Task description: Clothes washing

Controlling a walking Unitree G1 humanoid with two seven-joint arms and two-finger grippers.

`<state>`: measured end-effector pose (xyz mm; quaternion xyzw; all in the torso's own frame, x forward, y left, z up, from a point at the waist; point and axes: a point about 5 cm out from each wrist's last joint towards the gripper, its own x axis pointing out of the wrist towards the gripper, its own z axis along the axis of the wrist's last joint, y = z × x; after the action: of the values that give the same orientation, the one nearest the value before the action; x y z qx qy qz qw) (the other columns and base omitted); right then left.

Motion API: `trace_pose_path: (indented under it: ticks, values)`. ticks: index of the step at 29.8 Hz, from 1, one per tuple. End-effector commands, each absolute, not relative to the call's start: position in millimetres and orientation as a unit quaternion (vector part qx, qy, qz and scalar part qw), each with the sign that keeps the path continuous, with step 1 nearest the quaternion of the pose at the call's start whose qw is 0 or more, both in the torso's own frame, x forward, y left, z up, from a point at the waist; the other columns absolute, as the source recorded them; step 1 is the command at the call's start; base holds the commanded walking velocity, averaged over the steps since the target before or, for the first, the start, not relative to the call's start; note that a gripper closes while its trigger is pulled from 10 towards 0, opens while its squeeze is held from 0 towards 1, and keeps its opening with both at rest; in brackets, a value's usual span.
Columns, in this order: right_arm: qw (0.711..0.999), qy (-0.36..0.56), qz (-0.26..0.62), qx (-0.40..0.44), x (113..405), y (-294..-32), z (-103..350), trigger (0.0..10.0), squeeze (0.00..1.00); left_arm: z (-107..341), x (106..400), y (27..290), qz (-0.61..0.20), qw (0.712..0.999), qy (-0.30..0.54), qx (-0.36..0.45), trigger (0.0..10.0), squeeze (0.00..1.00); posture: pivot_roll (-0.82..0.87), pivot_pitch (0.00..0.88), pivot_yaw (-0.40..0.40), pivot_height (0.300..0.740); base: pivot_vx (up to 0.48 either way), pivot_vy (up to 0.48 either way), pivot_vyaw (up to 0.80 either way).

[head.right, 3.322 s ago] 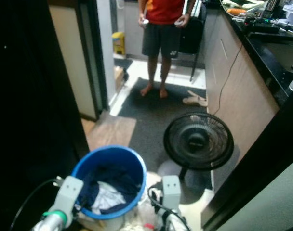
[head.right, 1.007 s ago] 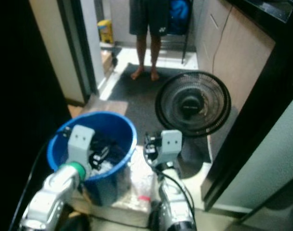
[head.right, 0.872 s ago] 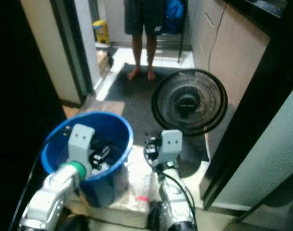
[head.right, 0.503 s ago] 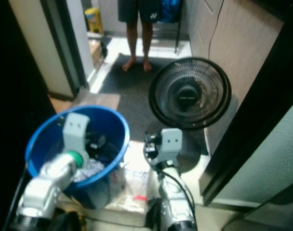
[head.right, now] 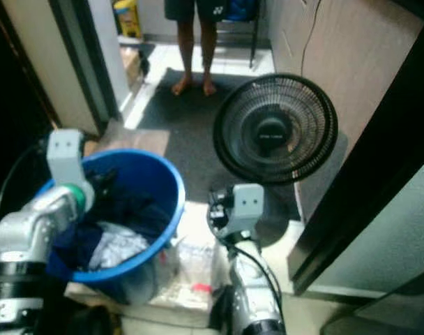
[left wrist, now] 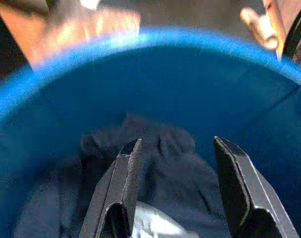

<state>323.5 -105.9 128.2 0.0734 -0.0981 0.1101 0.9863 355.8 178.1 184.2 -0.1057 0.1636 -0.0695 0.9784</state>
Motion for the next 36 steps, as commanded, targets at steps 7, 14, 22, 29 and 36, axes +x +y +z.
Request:
trace_pose_path:
  ticks: [7,14,22,29,36]
  values:
    - [0.989,-0.077,0.101,0.077,319.7,-112.0,119.8,10.0,0.0,106.0,327.2,176.1,-0.061,0.943,0.314,-0.09,10.0,0.0,-0.01,0.113,0.067,0.43,0.0,0.0,0.0]
    - [0.99,-0.074,0.097,0.077,318.1,-114.5,118.1,10.0,0.0,83.9,311.2,179.0,-0.054,0.931,0.353,-0.072,10.0,0.0,0.0,0.123,0.065,0.43,0.0,0.0,0.0]
    - [0.989,-0.073,0.098,0.077,317.4,-112.7,118.6,10.0,0.0,63.2,293.4,186.9,-0.054,0.921,0.385,0.007,10.0,0.0,0.0,0.126,0.066,0.43,0.0,0.0,0.0]
    - [0.99,-0.074,0.097,0.077,316.4,-113.1,119.1,10.0,0.0,48.3,278.9,186.1,-0.069,0.91,0.407,0.038,10.0,0.0,0.0,0.128,0.07,0.43,0.0,0.0,0.0]
    - [0.99,-0.076,0.094,0.078,315.7,-113.6,119.7,10.0,0.0,39.7,267.0,180.0,-0.095,0.901,0.419,0.056,0.0,0.0,-0.01,0.13,0.072,0.43,0.0,0.0,0.0]
